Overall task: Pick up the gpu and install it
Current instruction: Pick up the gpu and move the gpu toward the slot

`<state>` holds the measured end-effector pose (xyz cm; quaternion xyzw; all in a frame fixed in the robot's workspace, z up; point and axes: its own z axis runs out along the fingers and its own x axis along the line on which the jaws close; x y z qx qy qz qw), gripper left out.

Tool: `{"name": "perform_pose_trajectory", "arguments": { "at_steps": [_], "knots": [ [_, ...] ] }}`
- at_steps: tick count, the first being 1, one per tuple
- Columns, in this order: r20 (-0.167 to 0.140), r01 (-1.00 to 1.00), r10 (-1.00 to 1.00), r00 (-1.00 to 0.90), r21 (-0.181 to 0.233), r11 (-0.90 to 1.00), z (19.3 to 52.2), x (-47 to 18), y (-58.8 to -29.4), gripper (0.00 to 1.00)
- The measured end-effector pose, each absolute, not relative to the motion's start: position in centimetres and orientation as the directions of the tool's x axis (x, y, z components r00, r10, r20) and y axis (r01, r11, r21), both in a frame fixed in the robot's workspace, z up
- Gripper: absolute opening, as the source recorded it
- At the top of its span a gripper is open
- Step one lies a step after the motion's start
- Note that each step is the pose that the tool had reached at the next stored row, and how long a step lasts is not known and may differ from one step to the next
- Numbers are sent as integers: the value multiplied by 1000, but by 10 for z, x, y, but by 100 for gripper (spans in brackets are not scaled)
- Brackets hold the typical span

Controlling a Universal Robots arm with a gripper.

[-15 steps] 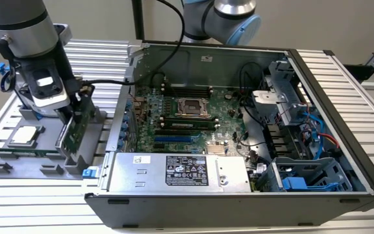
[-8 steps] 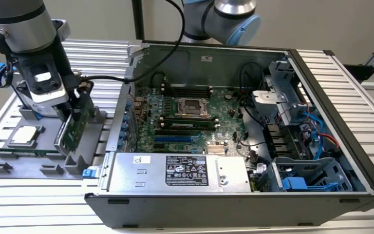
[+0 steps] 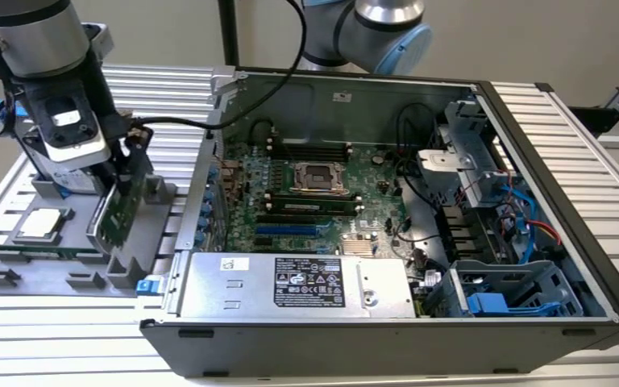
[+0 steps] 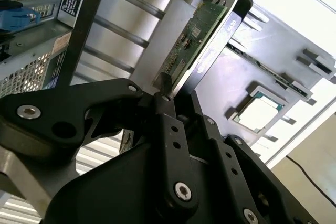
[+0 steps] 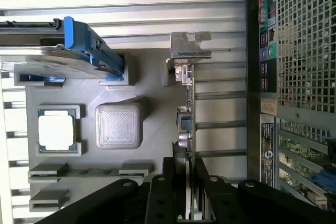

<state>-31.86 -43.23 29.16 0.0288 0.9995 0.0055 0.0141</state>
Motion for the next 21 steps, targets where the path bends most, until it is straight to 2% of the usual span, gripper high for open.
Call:
{"name": "perform_pose_trajectory", "arguments": {
  "at_steps": [21],
  "knots": [
    [-28, 57, 57, -998, 12, 998, 317, -319, -432, 0]
  ]
}}
